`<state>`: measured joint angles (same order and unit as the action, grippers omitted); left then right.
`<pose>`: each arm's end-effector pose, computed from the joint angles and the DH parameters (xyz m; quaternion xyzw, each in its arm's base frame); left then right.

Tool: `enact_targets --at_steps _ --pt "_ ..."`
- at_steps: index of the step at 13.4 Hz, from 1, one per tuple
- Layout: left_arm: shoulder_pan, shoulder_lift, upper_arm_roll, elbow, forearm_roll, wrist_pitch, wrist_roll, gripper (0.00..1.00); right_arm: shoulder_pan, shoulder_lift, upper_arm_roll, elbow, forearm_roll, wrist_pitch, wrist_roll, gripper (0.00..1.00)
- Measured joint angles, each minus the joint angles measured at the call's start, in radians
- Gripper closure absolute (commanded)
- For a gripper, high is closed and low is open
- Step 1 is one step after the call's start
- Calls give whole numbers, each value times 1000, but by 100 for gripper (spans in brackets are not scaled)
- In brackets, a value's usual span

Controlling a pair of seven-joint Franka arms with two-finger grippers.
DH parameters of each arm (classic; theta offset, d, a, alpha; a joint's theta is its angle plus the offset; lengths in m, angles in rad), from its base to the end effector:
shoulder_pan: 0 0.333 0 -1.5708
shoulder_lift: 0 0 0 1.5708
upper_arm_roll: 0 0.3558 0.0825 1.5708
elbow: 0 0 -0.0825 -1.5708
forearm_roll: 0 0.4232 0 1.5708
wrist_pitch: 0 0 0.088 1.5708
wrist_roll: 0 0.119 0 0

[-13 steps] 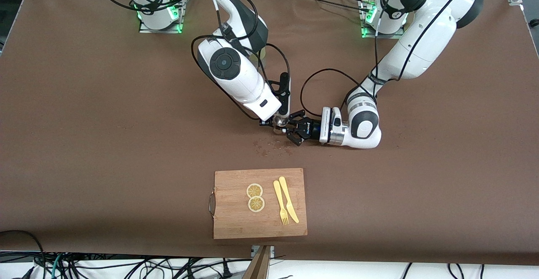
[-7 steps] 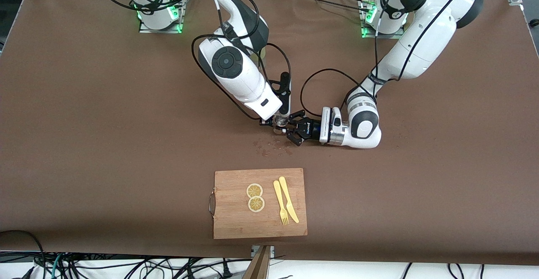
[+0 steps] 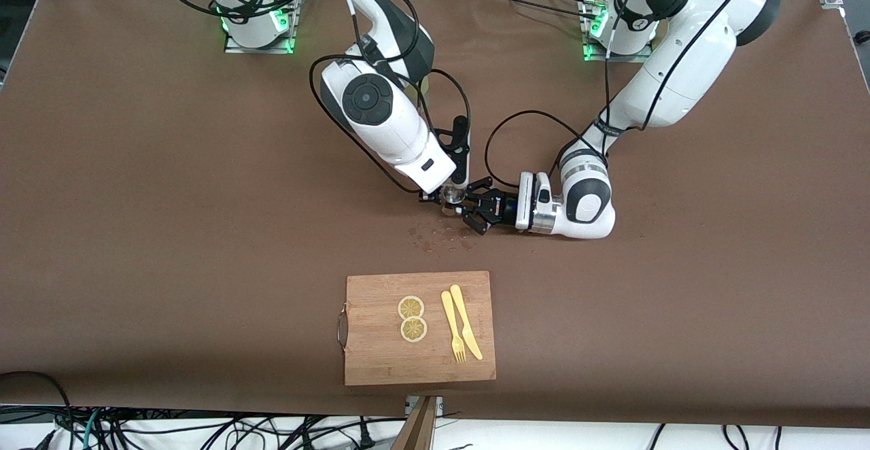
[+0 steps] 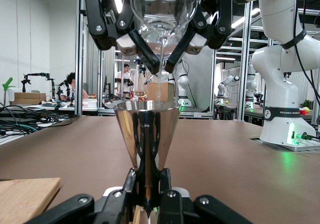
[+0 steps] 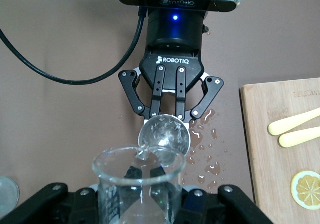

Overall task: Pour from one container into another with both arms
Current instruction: 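Tilt the glass cup with the right gripper, pouring into the jigger, then upright the glass cup and carry it back while the left gripper withdraws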

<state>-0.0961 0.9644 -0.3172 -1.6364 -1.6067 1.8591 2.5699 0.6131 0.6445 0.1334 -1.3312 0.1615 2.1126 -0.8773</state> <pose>0.6279 -0.3424 0.0965 0.4771 -0.5067 0.4717 0.5414 0.6013 0.5349 0.3758 -0.7193 -0.6822 -0.0773 0.1058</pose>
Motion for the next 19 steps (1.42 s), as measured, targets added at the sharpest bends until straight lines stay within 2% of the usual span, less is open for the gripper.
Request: enact_targets --at_steps 4,8,13,19 --pt "0 0 0 -1 0 0 3 100 -1 -1 -3 5 11 2 15 100" --pt "0 -1 0 -1 0 1 5 100 -11 -12 -8 8 106 51 5 100" --pt "0 -2 0 -2 0 1 6 100 -37 -32 -15 9 282 88 -126 100" --pt "57 -9 24 -18 0 -37 19 100 -163 -40 -21 -6 535 36 -430 100"
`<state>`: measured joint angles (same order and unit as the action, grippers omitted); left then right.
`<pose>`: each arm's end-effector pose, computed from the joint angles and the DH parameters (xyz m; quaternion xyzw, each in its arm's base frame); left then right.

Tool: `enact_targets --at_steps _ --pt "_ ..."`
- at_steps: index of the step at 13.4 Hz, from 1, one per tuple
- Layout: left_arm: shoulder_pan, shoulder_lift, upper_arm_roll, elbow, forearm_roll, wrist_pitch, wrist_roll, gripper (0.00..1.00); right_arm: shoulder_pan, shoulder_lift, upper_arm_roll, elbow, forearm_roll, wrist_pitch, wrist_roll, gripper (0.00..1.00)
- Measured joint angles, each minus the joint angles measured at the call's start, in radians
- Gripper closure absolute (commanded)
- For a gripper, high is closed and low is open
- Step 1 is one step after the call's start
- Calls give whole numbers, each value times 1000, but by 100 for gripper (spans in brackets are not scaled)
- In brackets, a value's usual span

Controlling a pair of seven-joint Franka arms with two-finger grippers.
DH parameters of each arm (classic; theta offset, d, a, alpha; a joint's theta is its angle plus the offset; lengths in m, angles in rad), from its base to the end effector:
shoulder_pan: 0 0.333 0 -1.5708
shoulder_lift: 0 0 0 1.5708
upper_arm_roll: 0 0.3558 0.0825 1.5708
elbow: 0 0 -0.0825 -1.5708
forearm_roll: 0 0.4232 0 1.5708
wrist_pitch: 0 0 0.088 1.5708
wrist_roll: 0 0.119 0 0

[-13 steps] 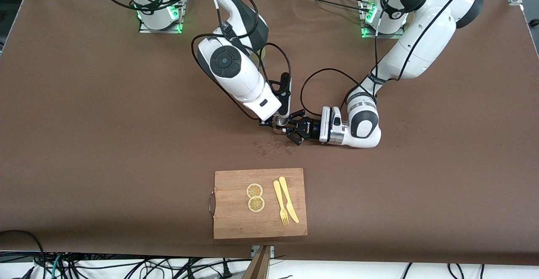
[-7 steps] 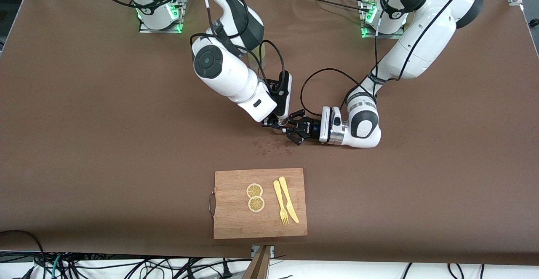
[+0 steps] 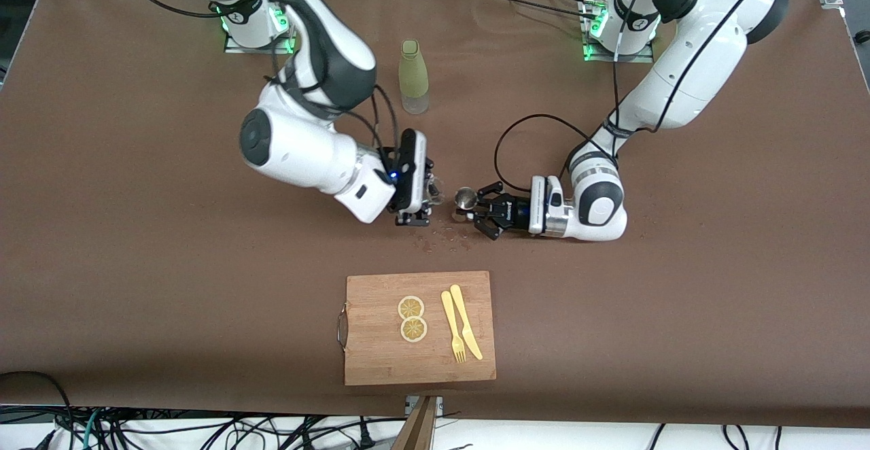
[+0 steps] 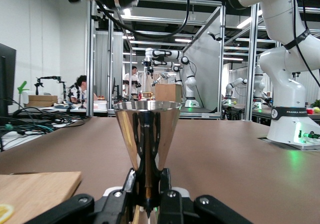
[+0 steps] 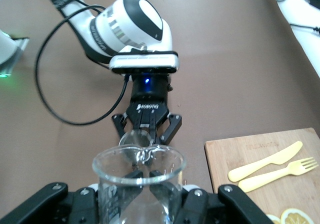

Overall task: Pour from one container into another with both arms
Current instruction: 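Upright the glass cup and carry it back while the left gripper withdraws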

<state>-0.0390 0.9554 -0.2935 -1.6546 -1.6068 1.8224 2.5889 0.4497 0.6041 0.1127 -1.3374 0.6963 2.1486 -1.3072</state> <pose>0.6428 -0.2956 0.0946 0.4841 -0.4954 0.4897 0.5295 0.6786 0.4414 0.4197 -0.6831 -0.6430 -0.2112 0.2745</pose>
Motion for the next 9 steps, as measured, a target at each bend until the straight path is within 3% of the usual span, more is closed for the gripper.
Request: enact_targets --at_steps 3,6,9 --pt "65 -6 30 -14 27 -45 14 100 -109 0 -4 -22 132 -114 -219 100" --pt "166 -10 58 -25 151 -103 19 100 -253 4 -8 -56 247 -248 -440 100" --pt "254 -13 146 -27 296 -196 28 100 -385 29 -9 -134 350 -345 -679 100"
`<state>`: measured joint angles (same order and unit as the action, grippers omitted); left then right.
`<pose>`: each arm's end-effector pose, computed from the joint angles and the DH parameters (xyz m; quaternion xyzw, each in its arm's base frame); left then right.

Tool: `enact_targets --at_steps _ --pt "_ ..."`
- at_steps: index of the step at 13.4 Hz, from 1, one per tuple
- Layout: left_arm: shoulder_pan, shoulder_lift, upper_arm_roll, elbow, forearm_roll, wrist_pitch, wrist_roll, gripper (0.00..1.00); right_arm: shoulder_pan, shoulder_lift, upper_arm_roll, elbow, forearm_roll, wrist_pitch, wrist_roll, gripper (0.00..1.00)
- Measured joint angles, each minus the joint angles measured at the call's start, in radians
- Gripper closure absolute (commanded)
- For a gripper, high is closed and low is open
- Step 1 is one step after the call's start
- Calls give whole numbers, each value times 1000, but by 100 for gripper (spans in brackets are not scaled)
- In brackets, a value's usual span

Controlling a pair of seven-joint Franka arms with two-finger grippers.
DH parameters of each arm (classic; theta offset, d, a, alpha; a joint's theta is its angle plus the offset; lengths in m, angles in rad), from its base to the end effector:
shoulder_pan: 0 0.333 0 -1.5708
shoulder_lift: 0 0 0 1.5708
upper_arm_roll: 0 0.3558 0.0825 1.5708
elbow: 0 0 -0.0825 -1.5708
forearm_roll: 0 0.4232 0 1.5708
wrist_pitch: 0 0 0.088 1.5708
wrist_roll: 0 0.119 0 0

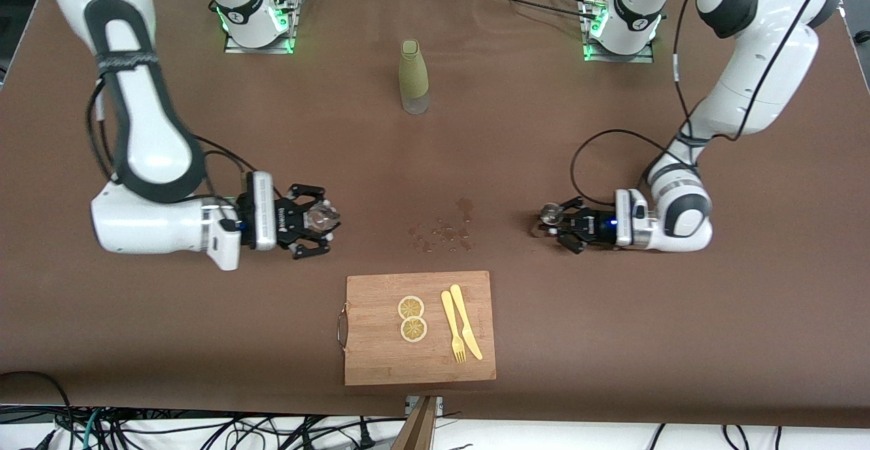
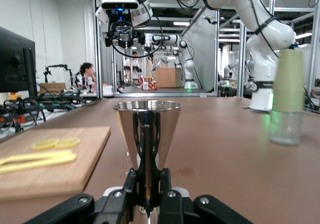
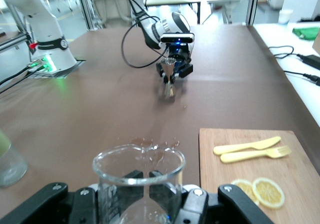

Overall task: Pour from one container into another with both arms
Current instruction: 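Upright the glass cup and carry it back while the left gripper withdraws, then set the glass cup down and open the right gripper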

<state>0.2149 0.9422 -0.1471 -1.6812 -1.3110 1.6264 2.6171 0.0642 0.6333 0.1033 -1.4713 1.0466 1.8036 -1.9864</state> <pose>0.6533 -0.0593 0.0705 0.4940 -0.5351 0.4708 0.4980 0.7360 0.1930 0.3350 -0.5661 -0.6494 -0.3079 0.4038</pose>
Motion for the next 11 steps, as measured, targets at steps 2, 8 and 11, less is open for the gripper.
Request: enact_targets --at_steps 2,8,11 --pt "61 -4 49 0 69 -71 10 100 -64 43 0 -53 78 -29 -162 100" --pt "171 -10 204 51 231 -315 55 100 -237 271 0 -123 156 -196 -455 100" --pt "215 -10 239 66 298 -364 93 100 -322 348 -1 -122 138 -217 -471 94"
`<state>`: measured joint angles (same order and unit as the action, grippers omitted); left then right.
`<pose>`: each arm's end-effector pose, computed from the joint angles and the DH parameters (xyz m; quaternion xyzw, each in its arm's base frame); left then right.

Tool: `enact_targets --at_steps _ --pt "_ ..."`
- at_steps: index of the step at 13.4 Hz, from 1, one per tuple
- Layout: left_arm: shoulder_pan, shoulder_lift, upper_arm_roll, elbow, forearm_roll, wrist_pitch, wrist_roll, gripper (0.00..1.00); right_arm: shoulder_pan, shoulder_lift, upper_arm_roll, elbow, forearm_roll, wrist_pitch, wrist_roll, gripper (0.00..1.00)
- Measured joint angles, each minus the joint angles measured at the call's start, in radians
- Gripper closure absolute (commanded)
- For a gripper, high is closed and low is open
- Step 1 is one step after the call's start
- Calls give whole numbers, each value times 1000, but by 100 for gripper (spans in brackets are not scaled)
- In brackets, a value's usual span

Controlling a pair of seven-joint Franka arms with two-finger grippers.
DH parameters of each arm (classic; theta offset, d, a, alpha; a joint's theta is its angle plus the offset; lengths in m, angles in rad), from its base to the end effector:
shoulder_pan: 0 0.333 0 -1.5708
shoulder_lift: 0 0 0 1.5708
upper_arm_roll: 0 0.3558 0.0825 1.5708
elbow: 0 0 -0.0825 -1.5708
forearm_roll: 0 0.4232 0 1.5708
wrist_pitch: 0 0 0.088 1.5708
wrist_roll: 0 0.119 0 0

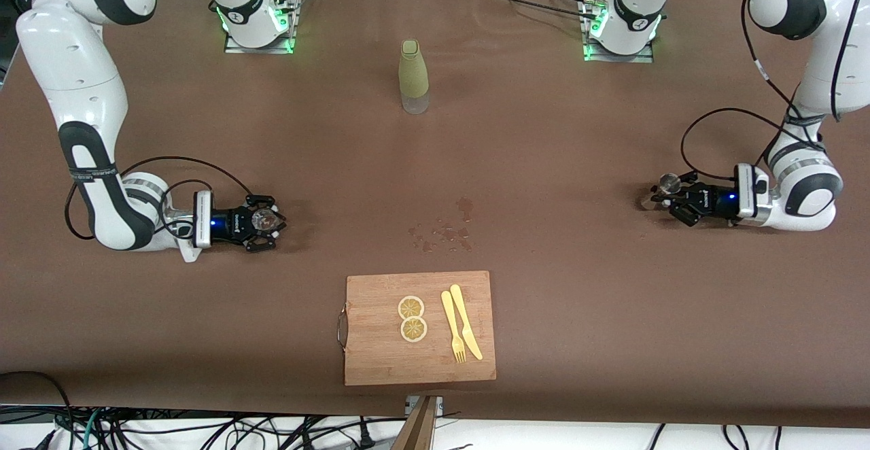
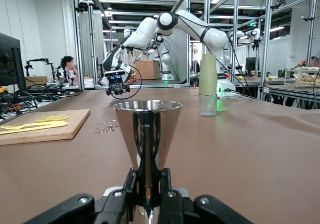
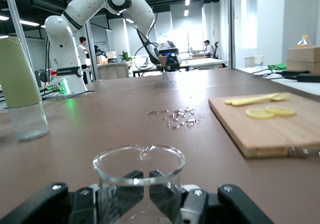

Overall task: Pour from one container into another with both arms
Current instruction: 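Set the glass cup down and open the right gripper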

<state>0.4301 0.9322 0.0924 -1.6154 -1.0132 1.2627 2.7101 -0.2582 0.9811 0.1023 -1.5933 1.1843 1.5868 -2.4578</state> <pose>0.5830 0.1934 0.0863 0.4770 -0.5643 0.4460 0.5051 0.6635 -0.0002 0.0619 -0.5342 -0.5322 -0.4067 0.5157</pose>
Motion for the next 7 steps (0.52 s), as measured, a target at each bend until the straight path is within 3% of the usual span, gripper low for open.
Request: enact_targets --at_steps 1,2,3,4,7 --pt "7 2 9 0 9 -11 7 100 -14 16 -2 0 -19 4 -3 94" --pt "9 7 20 0 11 -20 12 100 -18 26 -9 1 -36 14 -7 82" --pt "10 13 29 0 13 -24 18 100 -18 30 -16 1 -44 27 -10 61" --pt "9 18 32 0 23 -27 22 100 -18 30 -21 1 -48 34 -12 1" --pt "8 44 32 5 40 -27 33 100 -18 30 -25 8 -67 35 -11 0"
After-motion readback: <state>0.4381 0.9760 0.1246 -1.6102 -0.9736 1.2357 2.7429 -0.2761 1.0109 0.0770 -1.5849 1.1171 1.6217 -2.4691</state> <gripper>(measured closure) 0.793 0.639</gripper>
